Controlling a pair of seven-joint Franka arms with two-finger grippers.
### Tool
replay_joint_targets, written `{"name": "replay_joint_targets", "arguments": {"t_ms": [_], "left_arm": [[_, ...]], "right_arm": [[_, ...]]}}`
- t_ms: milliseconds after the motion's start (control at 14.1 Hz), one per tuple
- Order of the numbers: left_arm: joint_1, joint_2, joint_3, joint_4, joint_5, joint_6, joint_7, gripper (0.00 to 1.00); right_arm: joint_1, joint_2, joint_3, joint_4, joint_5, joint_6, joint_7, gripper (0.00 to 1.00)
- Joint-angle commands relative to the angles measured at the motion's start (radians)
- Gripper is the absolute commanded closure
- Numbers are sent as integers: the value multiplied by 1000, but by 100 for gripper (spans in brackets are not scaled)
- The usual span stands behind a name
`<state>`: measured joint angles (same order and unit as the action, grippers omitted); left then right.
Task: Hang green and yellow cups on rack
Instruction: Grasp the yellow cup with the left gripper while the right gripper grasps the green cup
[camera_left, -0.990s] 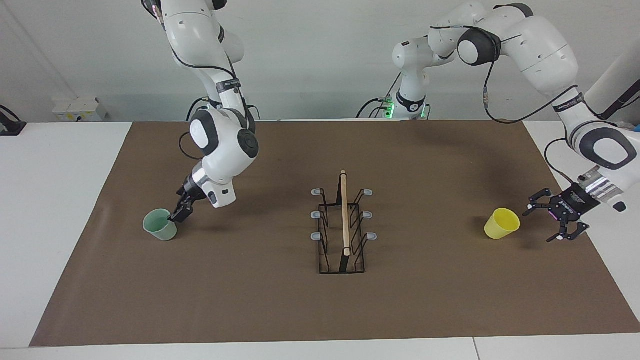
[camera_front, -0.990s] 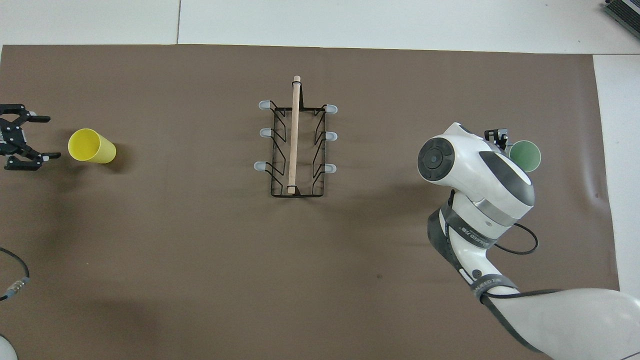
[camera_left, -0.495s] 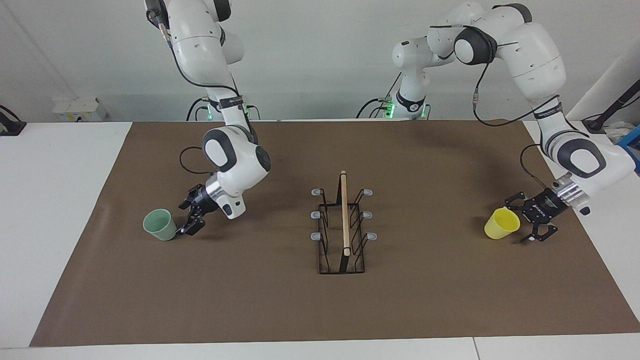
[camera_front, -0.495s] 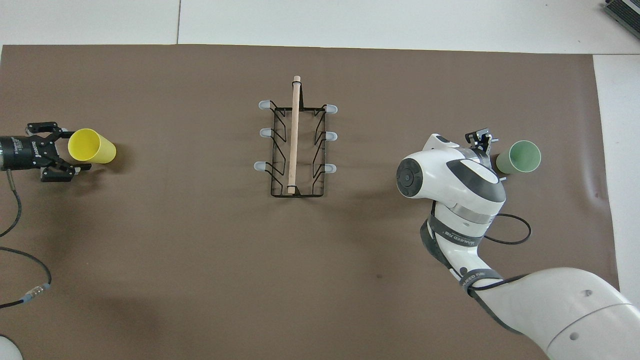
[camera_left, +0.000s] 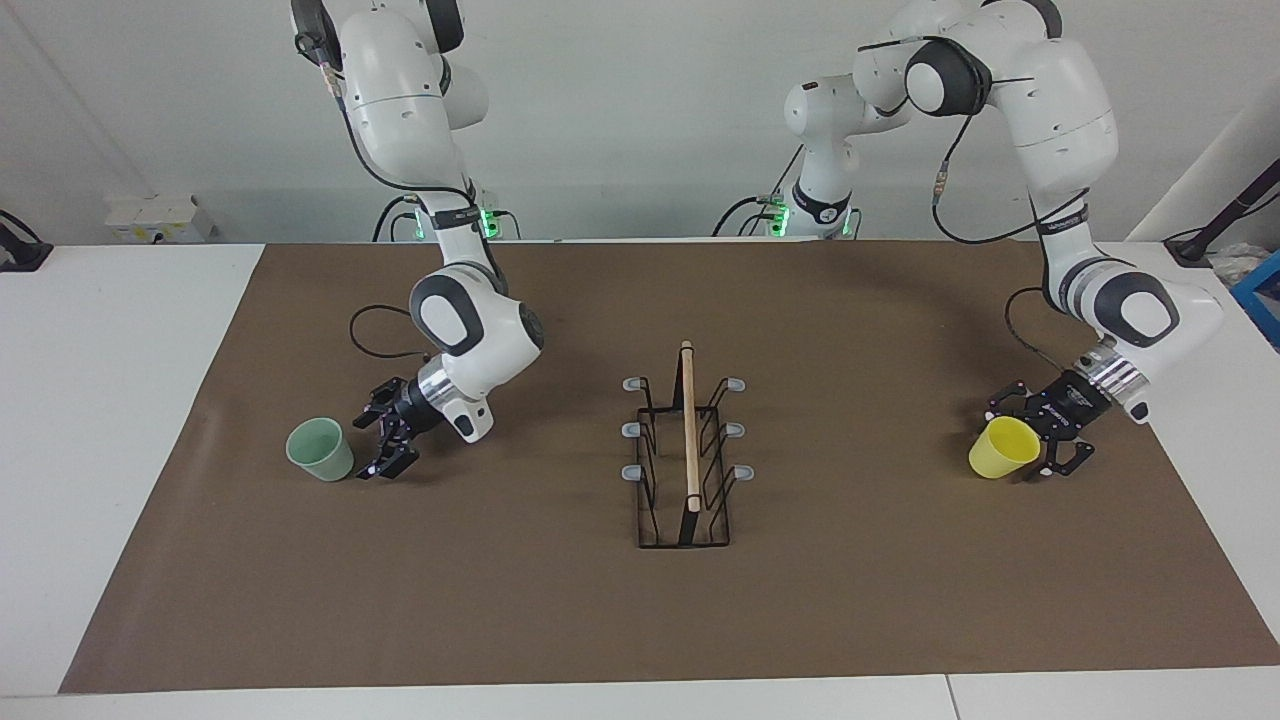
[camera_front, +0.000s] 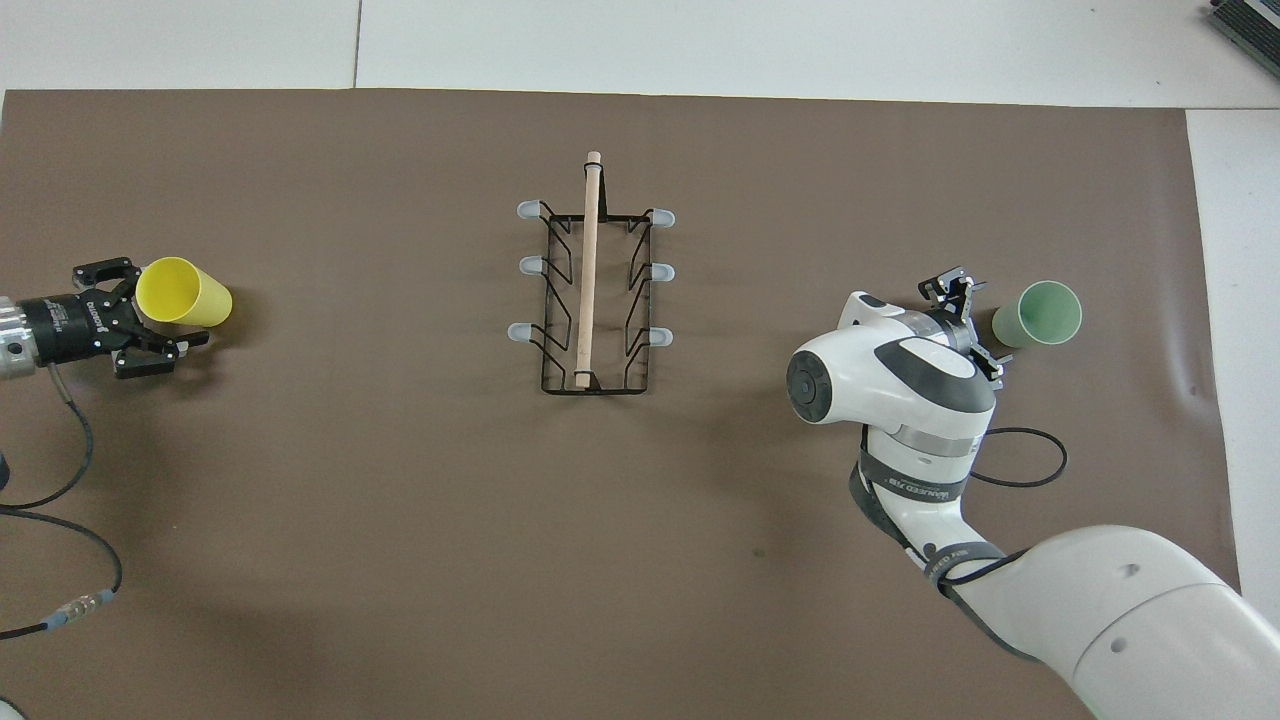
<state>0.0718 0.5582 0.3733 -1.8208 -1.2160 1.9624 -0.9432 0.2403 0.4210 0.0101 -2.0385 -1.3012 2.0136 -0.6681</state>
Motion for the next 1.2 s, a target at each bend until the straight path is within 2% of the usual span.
{"name": "replay_joint_targets", "arguments": {"t_ms": [0,354,566,707,778,849,920,990,1061,1132], "left_arm": [[-49,-41,4,-80,-86,79,23,0],[-61,-49,-4,-81,-97,78,29,0],[-66,-58,-4,-83,-99,78,96,0],[-87,-60,-1,-81,-99,92,109,8],[-87,-61,-2,-78,-99,98,109,14],[-92,-61,-2,-72,-96,101,119,49],[-105,-63,-2,-69,-96,107,145,52],[-122,-61,-1,-61,-94,133,153,62],[-133,-66,-2,-54,-86,163,155,87],[-148,-82,-1,-37,-76,179,153,100]], "right_arm": [[-36,-2,4,-46,-93,34,58,0],[-61,-5,4,-77,-154,59,93,0],[-85,-11,4,-109,-246,82,134,0],[-111,-11,4,-118,-297,97,151,0],[-121,-10,4,-123,-314,106,159,0],[-131,-10,2,-123,-332,117,165,0],[-140,-8,4,-124,-352,125,168,0],[-147,-8,4,-124,-368,131,168,0],[-153,-7,4,-124,-372,143,168,0],[-159,-5,4,-124,-374,148,168,14]]}}
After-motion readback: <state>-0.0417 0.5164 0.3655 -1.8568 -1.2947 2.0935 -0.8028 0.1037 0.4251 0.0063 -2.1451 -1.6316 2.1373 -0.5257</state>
